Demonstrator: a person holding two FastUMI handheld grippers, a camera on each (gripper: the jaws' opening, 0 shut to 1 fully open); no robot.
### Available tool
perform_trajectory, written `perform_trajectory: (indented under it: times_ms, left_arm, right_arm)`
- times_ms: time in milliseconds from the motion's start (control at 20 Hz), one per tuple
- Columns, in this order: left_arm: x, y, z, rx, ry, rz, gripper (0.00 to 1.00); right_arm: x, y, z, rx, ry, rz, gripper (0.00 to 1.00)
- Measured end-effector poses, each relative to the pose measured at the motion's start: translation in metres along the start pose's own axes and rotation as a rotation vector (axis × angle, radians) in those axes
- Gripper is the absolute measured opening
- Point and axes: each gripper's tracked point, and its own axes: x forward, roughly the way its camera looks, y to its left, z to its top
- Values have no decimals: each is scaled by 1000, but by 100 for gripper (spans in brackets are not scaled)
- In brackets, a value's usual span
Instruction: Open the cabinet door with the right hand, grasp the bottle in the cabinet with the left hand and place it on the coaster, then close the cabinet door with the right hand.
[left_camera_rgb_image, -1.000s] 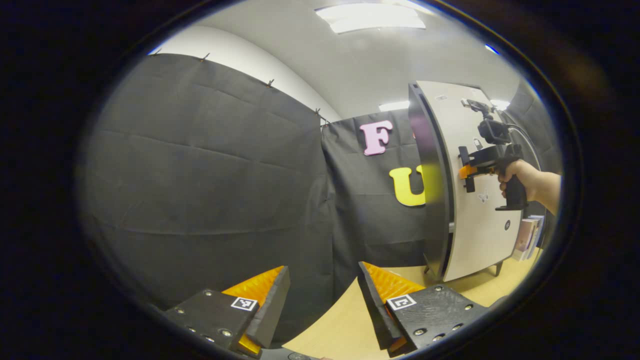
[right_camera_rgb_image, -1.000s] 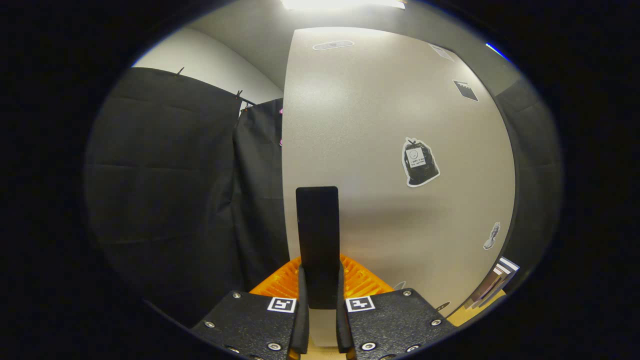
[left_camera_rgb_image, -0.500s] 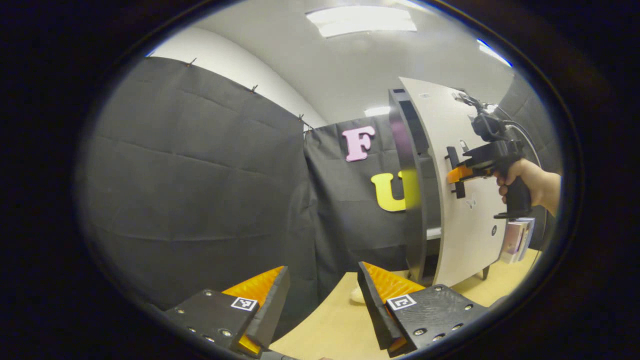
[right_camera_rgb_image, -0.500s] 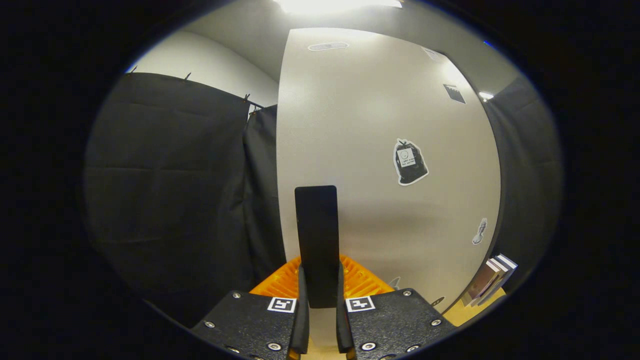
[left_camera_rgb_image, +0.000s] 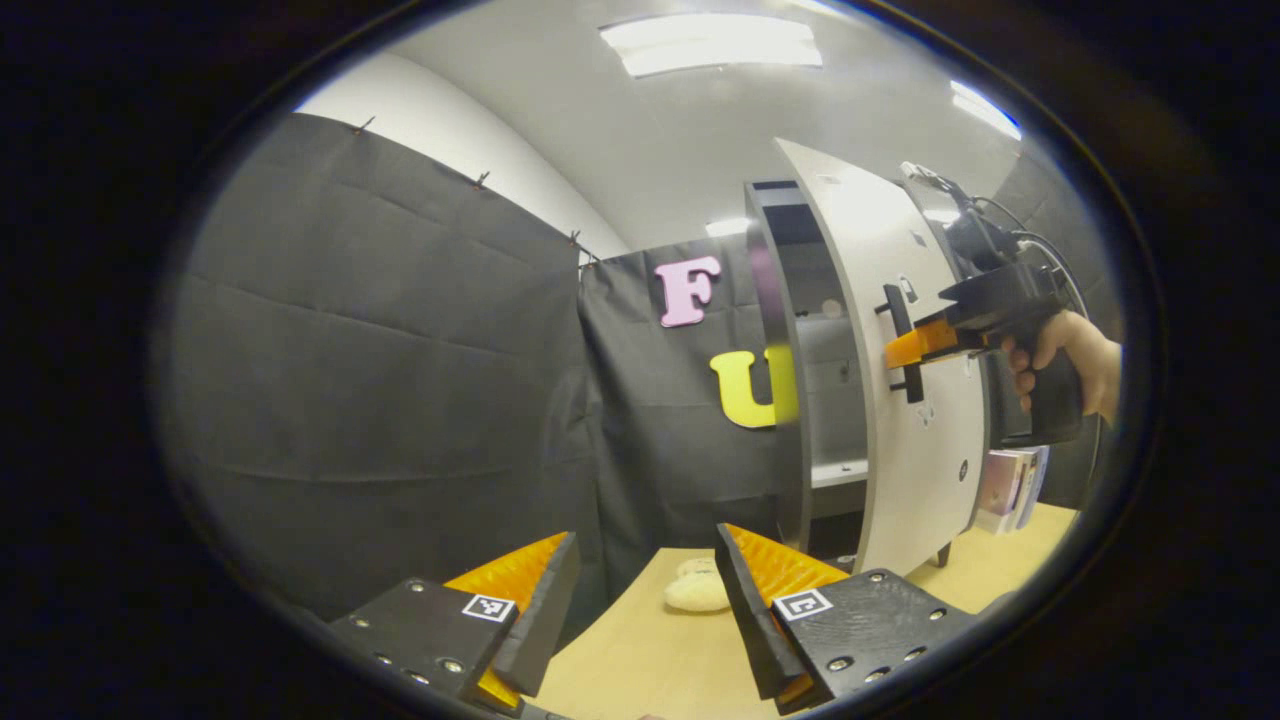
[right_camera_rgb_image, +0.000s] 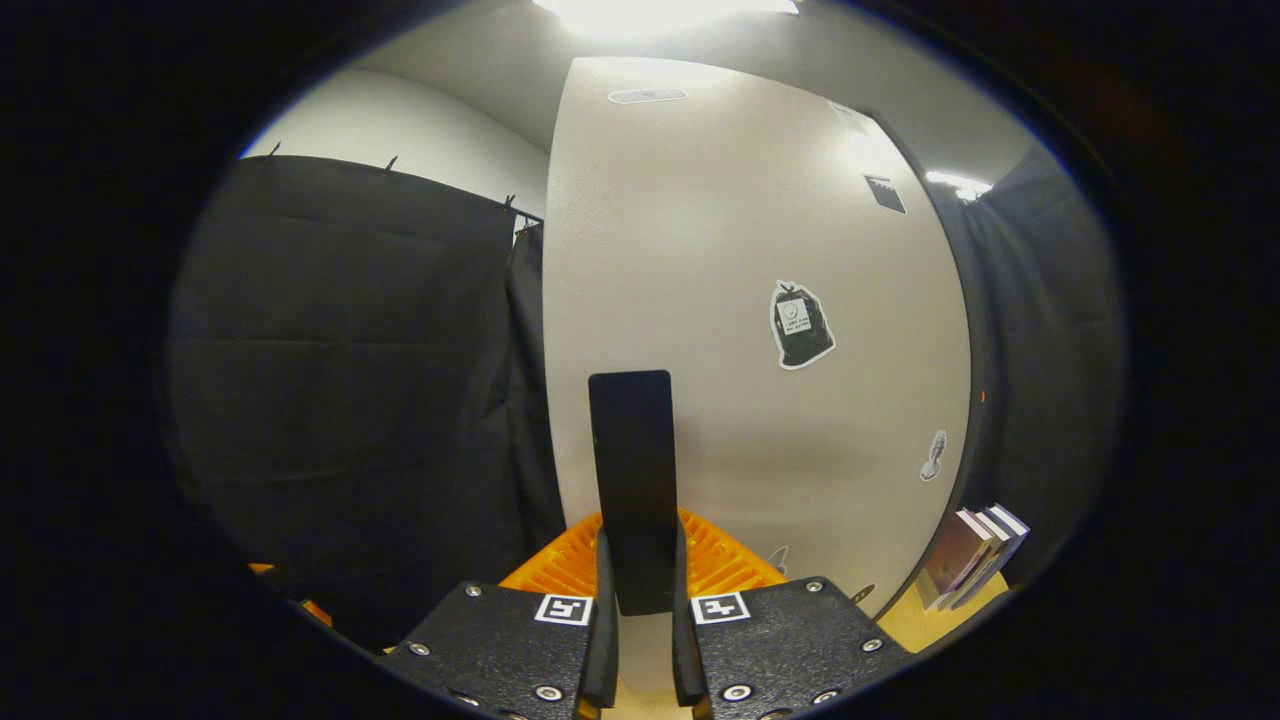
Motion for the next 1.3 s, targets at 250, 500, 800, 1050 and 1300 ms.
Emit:
perform_trajectory:
  times_ms: [250,500,800,1050,1300]
  left_arm:
    - [2,-22,5,3,-6,-33,78]
    - [3,-45,13,7,-19,-65,82]
    - [7,-81,18,8,-32,-115,82]
    - [13,-111,23,6,-39,-153,82]
    - [14,-141,27,-4,-56,-199,78]
  right_arm:
    - [-10,-3,0,6,-1,24,20]
    - [-23,-7,1,9,-6,49,22]
    - [-33,-16,1,14,-20,58,22]
    - [-45,-24,2,21,-31,40,22]
    - [-54,-34,3,30,-43,13,21]
